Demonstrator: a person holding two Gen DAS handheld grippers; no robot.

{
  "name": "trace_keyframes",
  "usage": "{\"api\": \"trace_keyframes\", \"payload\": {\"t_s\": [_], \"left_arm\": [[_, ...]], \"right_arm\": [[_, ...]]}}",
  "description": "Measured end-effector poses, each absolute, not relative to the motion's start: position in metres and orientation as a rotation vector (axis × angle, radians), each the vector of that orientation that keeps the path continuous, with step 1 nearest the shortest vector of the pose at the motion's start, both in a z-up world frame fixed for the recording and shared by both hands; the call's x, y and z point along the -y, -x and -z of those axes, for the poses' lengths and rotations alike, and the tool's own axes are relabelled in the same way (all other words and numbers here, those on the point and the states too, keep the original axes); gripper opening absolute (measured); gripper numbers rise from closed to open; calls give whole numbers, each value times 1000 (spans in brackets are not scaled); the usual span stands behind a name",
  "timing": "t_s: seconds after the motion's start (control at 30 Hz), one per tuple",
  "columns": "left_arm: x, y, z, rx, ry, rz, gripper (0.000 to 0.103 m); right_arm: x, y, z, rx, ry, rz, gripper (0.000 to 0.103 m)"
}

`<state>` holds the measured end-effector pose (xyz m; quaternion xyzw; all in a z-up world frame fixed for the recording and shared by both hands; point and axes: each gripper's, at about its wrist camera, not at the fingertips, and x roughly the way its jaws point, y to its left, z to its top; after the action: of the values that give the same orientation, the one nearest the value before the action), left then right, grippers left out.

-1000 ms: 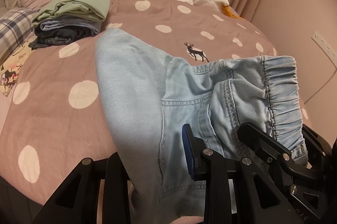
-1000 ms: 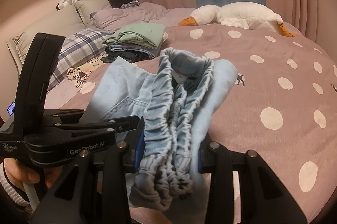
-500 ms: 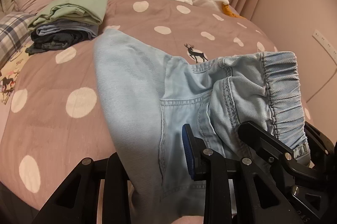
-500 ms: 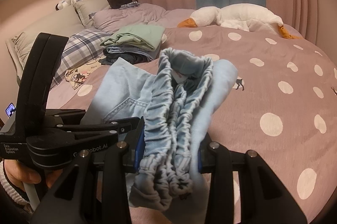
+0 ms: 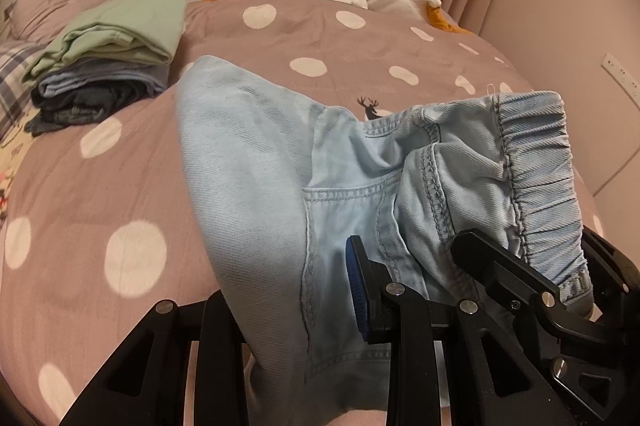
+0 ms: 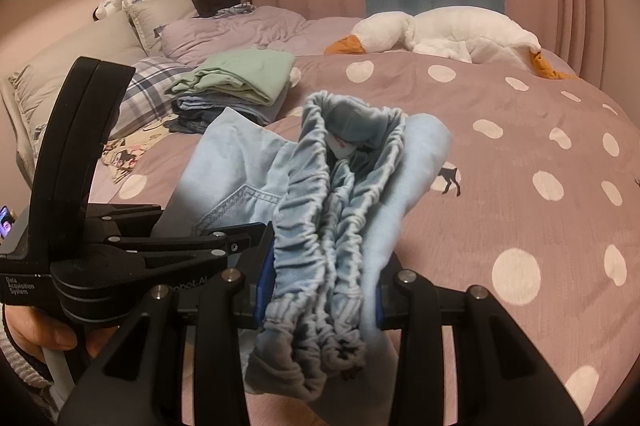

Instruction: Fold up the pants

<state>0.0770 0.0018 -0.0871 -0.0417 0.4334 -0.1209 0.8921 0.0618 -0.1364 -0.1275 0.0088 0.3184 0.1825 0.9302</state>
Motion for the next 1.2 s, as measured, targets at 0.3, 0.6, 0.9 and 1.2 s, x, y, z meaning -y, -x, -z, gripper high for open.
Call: {"api": "trace_keyframes", "payload": {"t_s": [0.3,0.6,0.9,1.2], "left_arm": [[1,-115,92,-891,84,251,29],[2,-135,95,-896,79,245,29],[3,-154,100,-912,72,239,29],[6,-165,106,-928,60,237,29]], "right_arm": [[142,-107,132,-637,-21,-361,38],[142,-124,137,-634,-21,-363,38],[142,-143,146,-642,-39,-360,38],[143,-154,154,-656,-62,-358,38]]}}
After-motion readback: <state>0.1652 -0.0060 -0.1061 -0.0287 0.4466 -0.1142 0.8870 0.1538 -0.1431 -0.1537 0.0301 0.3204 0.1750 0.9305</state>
